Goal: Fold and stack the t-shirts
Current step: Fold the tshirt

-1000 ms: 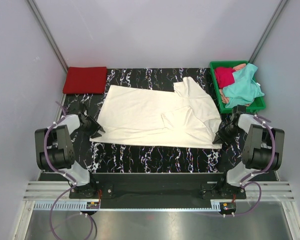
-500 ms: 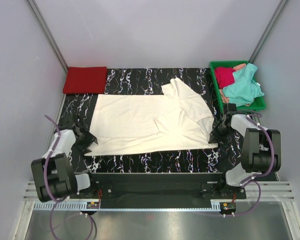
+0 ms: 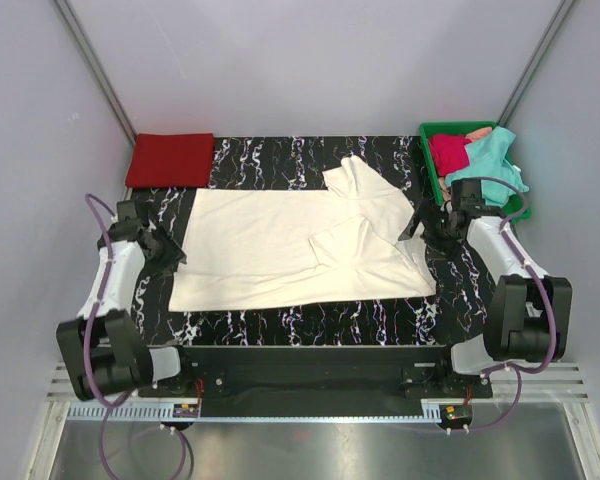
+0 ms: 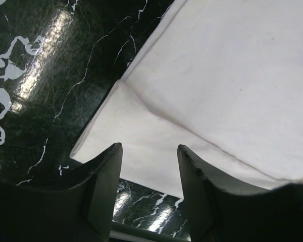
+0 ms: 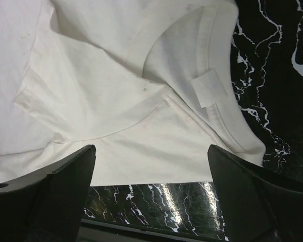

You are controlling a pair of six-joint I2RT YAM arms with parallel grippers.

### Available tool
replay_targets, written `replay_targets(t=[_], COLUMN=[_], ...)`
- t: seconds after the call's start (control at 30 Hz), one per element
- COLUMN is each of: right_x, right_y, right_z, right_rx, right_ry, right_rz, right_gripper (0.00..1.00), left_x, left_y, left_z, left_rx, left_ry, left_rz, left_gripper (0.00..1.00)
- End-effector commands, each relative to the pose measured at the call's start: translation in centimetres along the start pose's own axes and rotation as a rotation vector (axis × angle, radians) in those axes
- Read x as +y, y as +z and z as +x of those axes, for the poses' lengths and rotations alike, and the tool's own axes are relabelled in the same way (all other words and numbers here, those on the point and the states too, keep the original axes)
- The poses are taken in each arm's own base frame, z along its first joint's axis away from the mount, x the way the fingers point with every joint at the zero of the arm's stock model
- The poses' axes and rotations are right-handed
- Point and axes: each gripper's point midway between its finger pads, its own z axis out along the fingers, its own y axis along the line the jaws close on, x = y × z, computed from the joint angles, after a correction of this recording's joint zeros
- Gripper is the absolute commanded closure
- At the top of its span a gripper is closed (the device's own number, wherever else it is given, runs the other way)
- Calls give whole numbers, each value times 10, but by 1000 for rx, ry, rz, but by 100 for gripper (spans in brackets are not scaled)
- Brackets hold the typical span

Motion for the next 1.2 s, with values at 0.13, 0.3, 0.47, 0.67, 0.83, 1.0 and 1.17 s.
replay_targets(t=[0.13,0.3,0.47,0.67,0.83,1.0,1.17], right_x=[40,80,114,128,134,135,133], right_y=[17,50,98,113,130,129,126], right_z=[8,-14,-45,-84,-76,-55,-35], right_rx=[44,-25,-44,-92,-23,9,39], right_ry=[-192,-287,-303,-374,-340,-334,-337], right_rz=[-233,-308,-314,-275,-308,-317,-317], right_gripper=[14,29,27,30,49,53,53], left_x=[15,4,6,0,2,8,11], left_y=[23,30,33,29,32,32,34], left_z=[0,4,-2,-17,-13,-12,-8], left_rx=[104,112,123,88,106,104,114], left_ry=[104,72,86,96,83,90,95], left_rz=[-95,-37,-68,-56,-72,-93,-104], left_gripper=[55,55,52,52,52,53,53])
